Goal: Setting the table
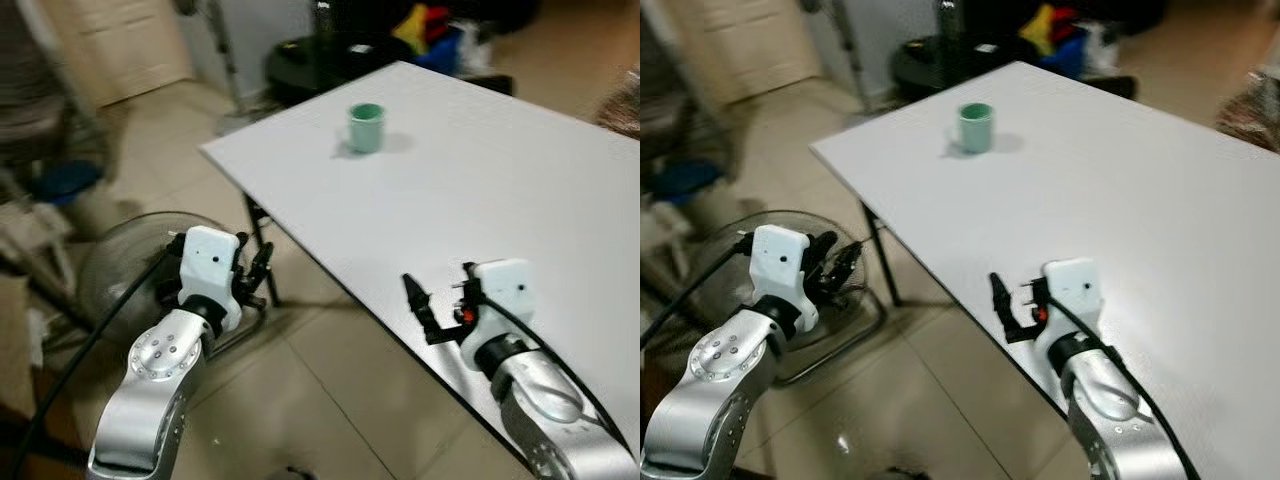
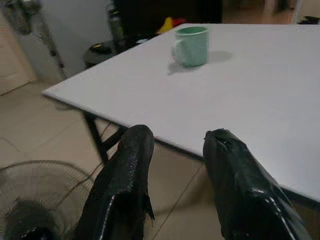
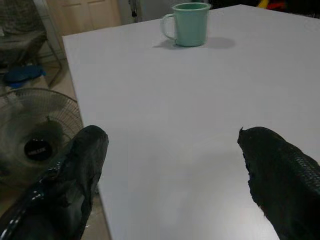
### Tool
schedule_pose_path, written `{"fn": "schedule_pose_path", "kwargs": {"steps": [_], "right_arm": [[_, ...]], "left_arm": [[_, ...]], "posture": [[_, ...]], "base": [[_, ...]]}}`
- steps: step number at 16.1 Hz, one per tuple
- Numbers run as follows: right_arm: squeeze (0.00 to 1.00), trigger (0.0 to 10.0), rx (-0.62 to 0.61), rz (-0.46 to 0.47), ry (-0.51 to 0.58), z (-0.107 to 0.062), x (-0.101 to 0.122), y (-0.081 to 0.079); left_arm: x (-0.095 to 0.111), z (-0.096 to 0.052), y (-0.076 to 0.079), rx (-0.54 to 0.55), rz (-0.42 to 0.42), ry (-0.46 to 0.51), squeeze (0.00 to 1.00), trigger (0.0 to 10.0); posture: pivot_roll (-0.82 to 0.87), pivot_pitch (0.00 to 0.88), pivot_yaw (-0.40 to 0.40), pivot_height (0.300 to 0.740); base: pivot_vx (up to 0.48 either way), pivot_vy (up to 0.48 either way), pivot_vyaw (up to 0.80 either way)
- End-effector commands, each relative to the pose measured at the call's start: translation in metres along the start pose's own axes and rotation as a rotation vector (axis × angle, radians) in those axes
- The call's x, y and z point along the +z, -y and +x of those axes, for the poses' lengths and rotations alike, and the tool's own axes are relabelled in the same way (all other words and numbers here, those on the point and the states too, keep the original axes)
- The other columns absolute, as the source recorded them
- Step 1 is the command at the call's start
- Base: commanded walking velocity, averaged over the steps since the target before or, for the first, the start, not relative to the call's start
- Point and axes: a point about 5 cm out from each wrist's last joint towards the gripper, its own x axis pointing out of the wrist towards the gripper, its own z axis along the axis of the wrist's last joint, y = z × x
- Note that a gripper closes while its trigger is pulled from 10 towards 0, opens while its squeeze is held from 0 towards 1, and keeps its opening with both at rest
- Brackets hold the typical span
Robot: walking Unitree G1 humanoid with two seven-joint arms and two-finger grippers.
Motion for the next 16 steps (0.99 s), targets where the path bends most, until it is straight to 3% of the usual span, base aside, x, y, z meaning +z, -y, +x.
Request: {"fn": "schedule_pose_path", "kwargs": {"steps": [1,7,9,10,16], "right_arm": [[0.22,10.0,0.030,0.010,0.007,0.0013,0.0023,-0.0051],[0.19,10.0,0.046,0.013,0.001,-0.0001,0.0009,-0.0075],[0.02,10.0,0.038,0.042,-0.009,-0.0003,-0.0012,-0.0072],[0.00,10.0,0.037,0.043,-0.011,-0.0003,-0.0017,-0.0069],[0.00,10.0,0.035,0.050,-0.013,-0.0001,-0.0019,-0.0066]], "left_arm": [[-0.0016,-0.0022,-0.0052,0.021,0.010,-0.017,0.00,10.0],[-0.0025,-0.0037,-0.0026,-0.001,-0.004,-0.023,0.00,10.0],[-0.0026,-0.0044,-0.0026,-0.003,-0.003,-0.025,0.00,10.0],[-0.0027,-0.0047,-0.0025,-0.004,-0.003,-0.025,0.00,10.0],[-0.0028,-0.0051,-0.0029,-0.005,0.001,-0.030,0.00,10.0]], "posture": [[0.02,0.000,0.077,0.740],[0.02,0.000,0.078,0.740],[0.02,0.000,0.077,0.740],[0.02,0.000,0.077,0.740],[0.02,0.000,0.074,0.740]], "base": [[0.000,0.000,0.80],[0.000,0.144,0.80],[0.000,0.334,0.00],[0.000,0.334,0.00],[0.000,0.332,0.00]]}}
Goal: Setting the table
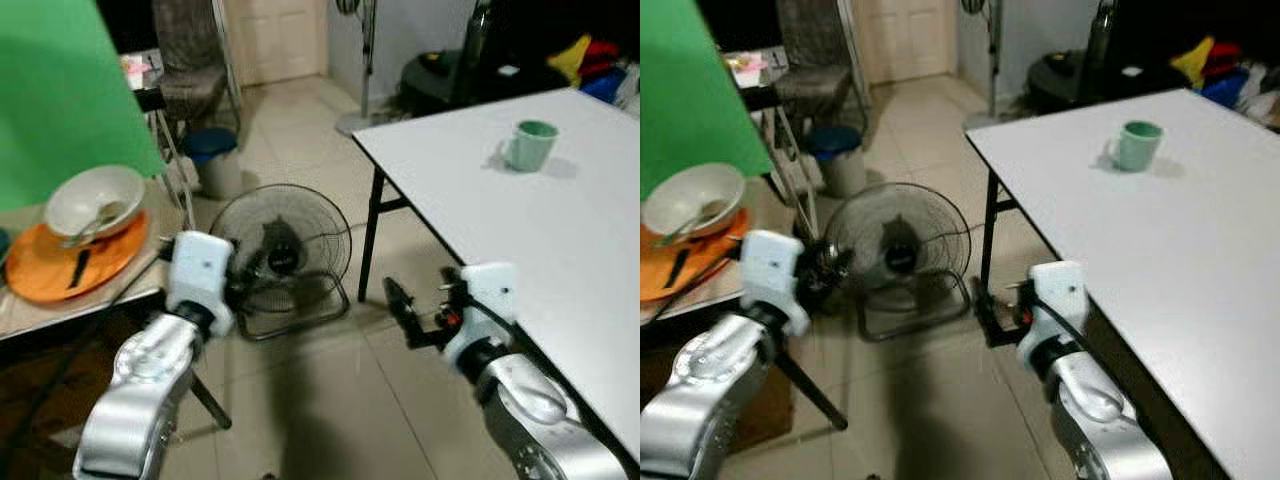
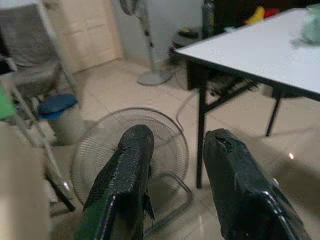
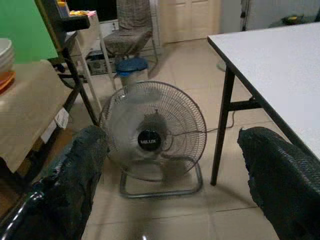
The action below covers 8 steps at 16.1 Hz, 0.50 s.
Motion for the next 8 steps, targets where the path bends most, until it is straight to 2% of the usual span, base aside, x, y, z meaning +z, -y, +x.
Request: {"fn": "schedule_pose_path", "kwargs": {"steps": [1,8], "right_arm": [[0.00,10.0,-0.019,-0.005,-0.005,-0.0013,0.0007,0.0042],[0.00,10.0,-0.014,-0.003,-0.008,-0.0001,0.0008,0.0040]], "left_arm": [[0.0023,0.0009,0.0048,-0.020,-0.001,0.007,0.00,10.0],[0.0027,0.0014,0.0048,-0.020,0.001,0.007,0.00,10.0]], "posture": [[0.03,0.000,0.074,0.740],[0.03,0.000,0.073,0.740]], "base": [[0.000,0.337,0.00],[0.000,0.333,0.00]]}}
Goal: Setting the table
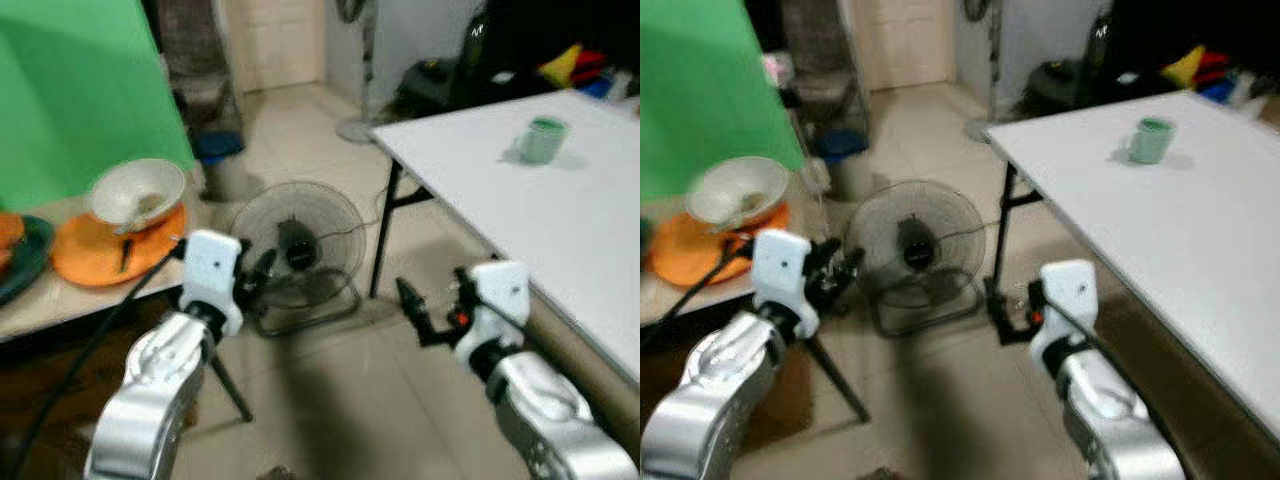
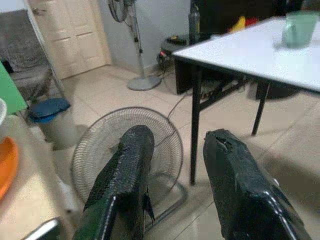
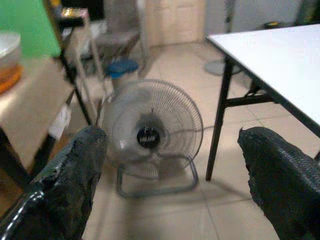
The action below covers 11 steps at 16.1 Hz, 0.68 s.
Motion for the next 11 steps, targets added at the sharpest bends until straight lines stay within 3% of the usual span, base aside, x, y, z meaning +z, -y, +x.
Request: {"fn": "schedule_pose_path", "kwargs": {"steps": [1,11], "right_arm": [[0.00,10.0,0.008,0.012,-0.007,0.0002,-0.0008,-0.0022],[0.00,10.0,0.001,0.016,0.000,0.0016,0.0011,-0.0002]], "left_arm": [[0.0042,0.0014,-0.0027,0.005,0.010,0.011,0.00,10.0],[0.0068,0.0023,-0.0036,0.015,0.010,0.025,0.00,10.0]], "posture": [[0.03,0.000,0.073,0.740],[0.03,0.000,0.074,0.740]], "base": [[0.000,0.334,0.00],[0.000,0.298,0.00]]}}
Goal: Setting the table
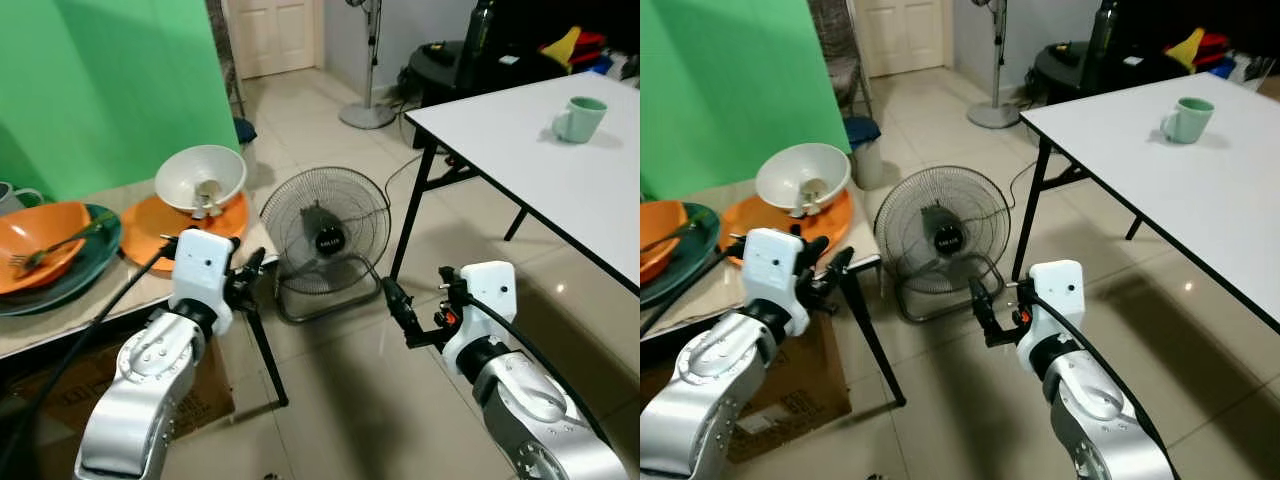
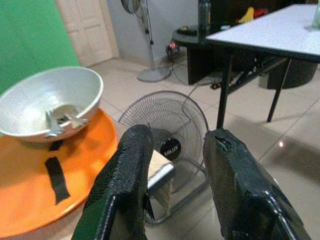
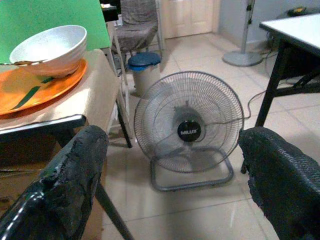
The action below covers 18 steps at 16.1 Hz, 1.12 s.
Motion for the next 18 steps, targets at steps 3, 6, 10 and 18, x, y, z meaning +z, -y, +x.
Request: {"fn": "schedule_pose_path", "kwargs": {"steps": [3,6,10,18], "right_arm": [[0.00,10.0,-0.024,-0.028,0.027,0.002,0.007,0.008],[0.00,10.0,-0.003,-0.017,0.075,0.004,0.017,0.007],[0.00,10.0,-0.001,0.008,0.109,0.008,0.024,0.007],[0.00,10.0,0.024,0.027,0.126,0.016,0.029,0.006]], "left_arm": [[0.005,0.002,0.000,0.019,0.016,0.019,0.00,10.0],[0.019,0.006,-0.007,0.064,0.051,0.099,0.00,10.0],[0.032,0.008,-0.008,0.067,0.050,0.158,0.00,10.0],[0.034,0.007,-0.009,0.070,0.056,0.165,0.00,10.0]], "posture": [[0.03,0.000,0.074,0.740],[0.04,0.000,0.069,0.740],[0.05,0.000,0.065,0.740],[0.06,0.000,0.057,0.740]], "base": [[0.000,0.000,0.00],[0.000,0.000,0.80],[0.224,0.000,0.80],[0.321,0.000,0.10]]}}
